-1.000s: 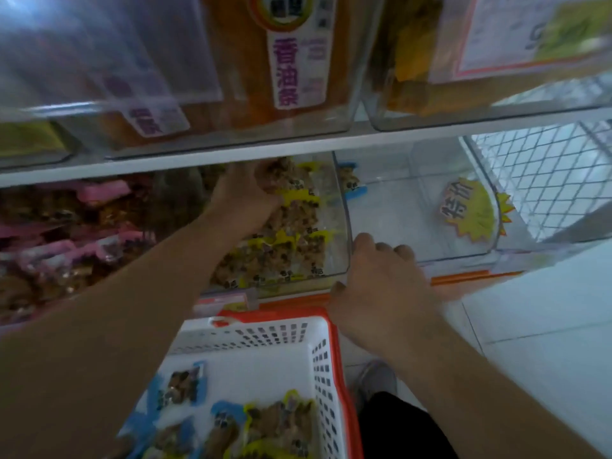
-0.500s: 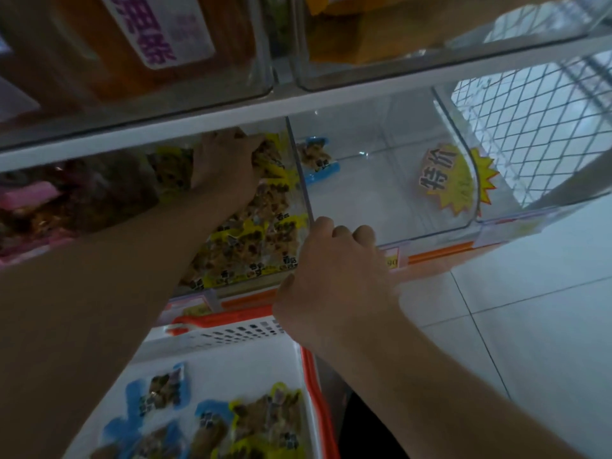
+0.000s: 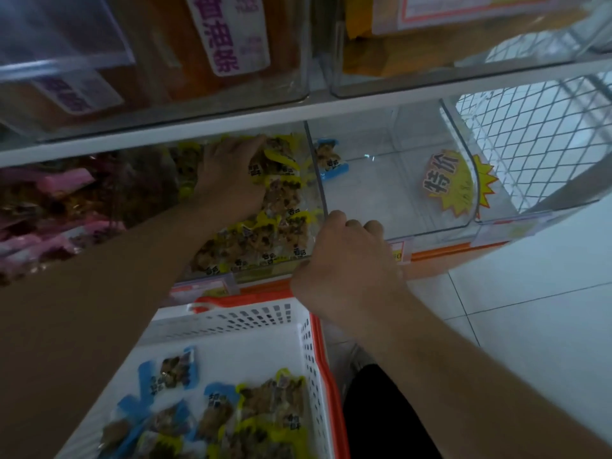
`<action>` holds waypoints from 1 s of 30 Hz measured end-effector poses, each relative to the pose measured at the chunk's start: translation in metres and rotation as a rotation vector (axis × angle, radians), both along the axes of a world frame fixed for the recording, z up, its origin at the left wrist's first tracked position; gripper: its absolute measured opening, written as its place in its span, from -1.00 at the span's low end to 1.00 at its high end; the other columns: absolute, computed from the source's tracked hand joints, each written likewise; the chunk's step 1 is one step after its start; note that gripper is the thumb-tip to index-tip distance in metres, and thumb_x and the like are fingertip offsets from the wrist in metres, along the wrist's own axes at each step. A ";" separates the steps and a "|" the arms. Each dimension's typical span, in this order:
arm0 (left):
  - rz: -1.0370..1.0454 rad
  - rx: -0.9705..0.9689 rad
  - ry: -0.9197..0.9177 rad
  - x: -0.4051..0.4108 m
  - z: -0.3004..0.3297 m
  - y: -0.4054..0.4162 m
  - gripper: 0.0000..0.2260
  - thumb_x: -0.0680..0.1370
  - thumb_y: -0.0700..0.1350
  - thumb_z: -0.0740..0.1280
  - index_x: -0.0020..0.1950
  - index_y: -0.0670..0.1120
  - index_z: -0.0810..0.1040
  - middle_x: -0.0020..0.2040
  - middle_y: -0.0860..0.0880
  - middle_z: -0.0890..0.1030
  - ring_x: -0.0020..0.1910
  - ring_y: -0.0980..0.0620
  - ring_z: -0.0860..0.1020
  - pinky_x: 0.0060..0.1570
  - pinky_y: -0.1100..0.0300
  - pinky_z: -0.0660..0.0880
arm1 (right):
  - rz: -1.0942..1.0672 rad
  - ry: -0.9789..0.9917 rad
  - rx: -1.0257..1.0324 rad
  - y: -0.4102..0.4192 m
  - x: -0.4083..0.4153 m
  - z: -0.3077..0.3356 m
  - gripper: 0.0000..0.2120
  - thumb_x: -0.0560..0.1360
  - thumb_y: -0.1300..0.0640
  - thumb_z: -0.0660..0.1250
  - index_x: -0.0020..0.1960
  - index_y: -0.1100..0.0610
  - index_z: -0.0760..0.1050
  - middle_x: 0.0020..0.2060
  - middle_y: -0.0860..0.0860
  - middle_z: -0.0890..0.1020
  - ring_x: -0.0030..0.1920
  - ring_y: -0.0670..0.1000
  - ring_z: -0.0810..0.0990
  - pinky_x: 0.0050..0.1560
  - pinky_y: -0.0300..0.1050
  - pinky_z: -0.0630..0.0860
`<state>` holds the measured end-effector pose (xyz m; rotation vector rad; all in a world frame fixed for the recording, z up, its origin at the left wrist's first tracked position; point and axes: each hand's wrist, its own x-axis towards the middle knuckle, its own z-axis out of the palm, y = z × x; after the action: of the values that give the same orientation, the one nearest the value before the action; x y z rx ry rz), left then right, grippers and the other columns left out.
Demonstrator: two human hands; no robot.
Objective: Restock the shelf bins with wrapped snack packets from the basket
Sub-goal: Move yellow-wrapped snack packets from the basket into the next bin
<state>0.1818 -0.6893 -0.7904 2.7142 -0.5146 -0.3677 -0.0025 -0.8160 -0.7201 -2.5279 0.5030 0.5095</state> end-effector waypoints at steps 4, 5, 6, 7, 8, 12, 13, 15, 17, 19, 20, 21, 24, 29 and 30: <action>0.000 -0.157 -0.067 -0.047 0.028 0.036 -0.36 0.41 0.01 0.32 0.51 0.17 0.40 0.44 -0.07 0.45 0.43 -0.18 0.40 0.45 -0.10 0.38 | -0.123 -0.183 0.011 -0.007 -0.003 0.009 -0.44 0.53 0.00 0.44 0.38 0.17 0.27 0.12 0.08 0.39 0.12 0.14 0.50 0.11 0.09 0.57; -0.005 -0.183 -0.100 -0.064 0.033 0.048 -0.45 0.46 -0.08 0.34 0.46 0.14 0.47 0.37 -0.05 0.50 0.37 -0.13 0.45 0.40 0.04 0.42 | -0.148 -0.261 0.009 -0.005 -0.006 0.014 -0.48 0.54 0.03 0.43 0.37 0.16 0.29 0.10 0.07 0.41 0.04 0.10 0.53 0.01 0.05 0.59; 0.007 -0.199 -0.112 -0.084 0.037 0.062 -0.54 0.51 -0.18 0.34 0.40 0.10 0.53 0.27 0.00 0.54 0.27 -0.04 0.50 0.29 0.26 0.42 | -0.140 -0.330 0.001 -0.001 -0.009 0.019 -0.59 0.56 0.06 0.41 0.30 0.15 0.34 0.04 0.05 0.45 -0.06 0.05 0.54 -0.12 -0.04 0.55; 0.037 -0.202 -0.096 -0.106 0.044 0.077 -0.62 0.56 -0.23 0.33 0.34 0.07 0.57 0.17 0.05 0.55 0.15 0.06 0.52 0.12 0.46 0.37 | -0.103 -0.366 -0.006 0.007 -0.012 0.023 -0.75 0.57 0.09 0.37 0.18 0.13 0.40 -0.05 0.03 0.49 -0.16 -0.01 0.52 -0.25 -0.11 0.46; 0.071 -0.202 -0.061 -0.127 0.050 0.093 -0.68 0.59 -0.25 0.31 0.28 0.06 0.60 0.09 0.10 0.55 0.02 0.15 0.52 -0.04 0.57 0.34 | -0.047 -0.369 0.001 0.017 -0.016 0.025 -0.87 0.58 0.10 0.35 0.05 0.11 0.42 -0.15 0.02 0.52 -0.23 -0.03 0.52 -0.33 -0.11 0.39; 0.122 -0.140 0.020 -0.190 0.046 0.163 -0.73 0.63 -0.22 0.30 0.21 0.10 0.61 0.03 0.21 0.58 -0.06 0.33 0.53 -0.03 0.56 0.40 | 0.261 -0.126 0.117 0.078 -0.036 0.017 -0.81 0.60 0.12 0.35 -0.13 0.02 0.37 -0.28 0.01 0.54 -0.29 0.04 0.56 -0.39 -0.02 0.45; 0.137 -0.133 0.032 -0.202 0.042 0.181 -0.73 0.62 -0.22 0.32 0.21 0.10 0.61 0.07 0.19 0.58 0.01 0.27 0.56 0.08 0.43 0.46 | 0.352 -0.056 0.103 0.094 -0.041 0.006 -0.74 0.62 0.14 0.34 -0.15 -0.04 0.30 -0.27 -0.01 0.51 -0.28 0.03 0.54 -0.41 -0.03 0.40; 0.184 -0.082 0.040 -0.227 0.040 0.217 -0.74 0.59 -0.22 0.36 0.22 0.06 0.61 0.17 0.11 0.56 0.20 0.04 0.56 0.26 0.11 0.50 | 0.511 0.083 0.058 0.121 -0.053 -0.030 -0.75 0.63 0.16 0.30 -0.12 -0.05 0.27 -0.21 -0.02 0.46 -0.20 0.04 0.52 -0.35 -0.09 0.36; 0.231 0.019 -0.064 -0.249 0.040 0.256 -0.65 0.52 -0.24 0.42 0.28 0.01 0.60 0.35 0.00 0.51 0.38 -0.13 0.44 0.39 -0.13 0.40 | 0.604 0.251 -0.046 0.139 -0.071 -0.074 -0.84 0.63 0.11 0.32 0.16 0.07 0.39 0.02 0.06 0.49 0.03 0.12 0.54 -0.12 -0.03 0.51; 0.309 0.118 -0.148 -0.266 0.044 0.290 -0.48 0.45 -0.22 0.49 0.39 0.04 0.56 0.54 -0.06 0.35 0.52 -0.20 0.25 0.47 -0.29 0.24 | 0.661 0.405 -0.177 0.142 -0.089 -0.114 -0.51 0.60 0.04 0.38 0.46 0.13 0.31 0.27 0.16 0.43 0.26 0.22 0.49 0.17 0.11 0.54; 0.375 0.162 -0.117 -0.271 0.045 0.303 -0.41 0.44 -0.17 0.50 0.46 0.08 0.50 0.61 -0.06 0.22 0.59 -0.20 0.14 0.51 -0.30 0.14 | 0.678 0.424 -0.252 0.140 -0.097 -0.129 -0.43 0.58 -0.01 0.40 0.50 0.12 0.30 0.32 0.18 0.41 0.31 0.24 0.46 0.24 0.14 0.50; 0.442 0.189 -0.047 -0.275 0.046 0.314 -0.35 0.47 -0.12 0.48 0.54 0.13 0.40 0.66 -0.03 0.06 0.63 -0.18 0.01 0.56 -0.29 0.05 | 0.695 0.432 -0.326 0.138 -0.104 -0.142 -0.41 0.57 -0.05 0.41 0.49 0.12 0.30 0.34 0.18 0.42 0.33 0.24 0.44 0.29 0.14 0.46; 0.545 0.205 0.253 -0.282 0.042 0.324 -0.31 0.56 0.07 0.40 0.64 0.16 0.18 0.67 0.07 -0.25 0.65 -0.17 -0.12 0.59 -0.26 0.05 | 0.739 0.469 -0.503 0.138 -0.119 -0.167 -0.44 0.56 -0.04 0.39 0.47 0.14 0.34 0.36 0.16 0.50 0.37 0.21 0.45 0.51 0.13 0.30; 0.563 0.162 0.303 -0.282 0.040 0.325 -0.32 0.55 0.13 0.39 0.60 0.10 0.20 0.64 0.10 -0.28 0.62 -0.22 -0.06 0.57 -0.27 0.07 | 0.726 0.421 -0.618 0.154 -0.128 -0.179 -0.47 0.52 0.11 0.42 0.45 0.16 0.38 0.35 0.15 0.50 0.41 0.18 0.44 0.65 0.13 0.12; 0.592 0.134 0.301 -0.280 0.040 0.324 -0.34 0.53 0.10 0.40 0.58 0.09 0.23 0.64 0.09 -0.23 0.61 -0.21 -0.04 0.57 -0.28 0.05 | 0.743 0.416 -0.626 0.155 -0.127 -0.179 -0.50 0.52 0.11 0.41 0.43 0.16 0.41 0.34 0.16 0.49 0.40 0.19 0.44 0.62 0.13 0.16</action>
<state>-0.0977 -0.3655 -0.7501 2.7005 0.4025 -0.6391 -0.1298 -0.6614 -0.8989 -3.1885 -0.2236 1.3394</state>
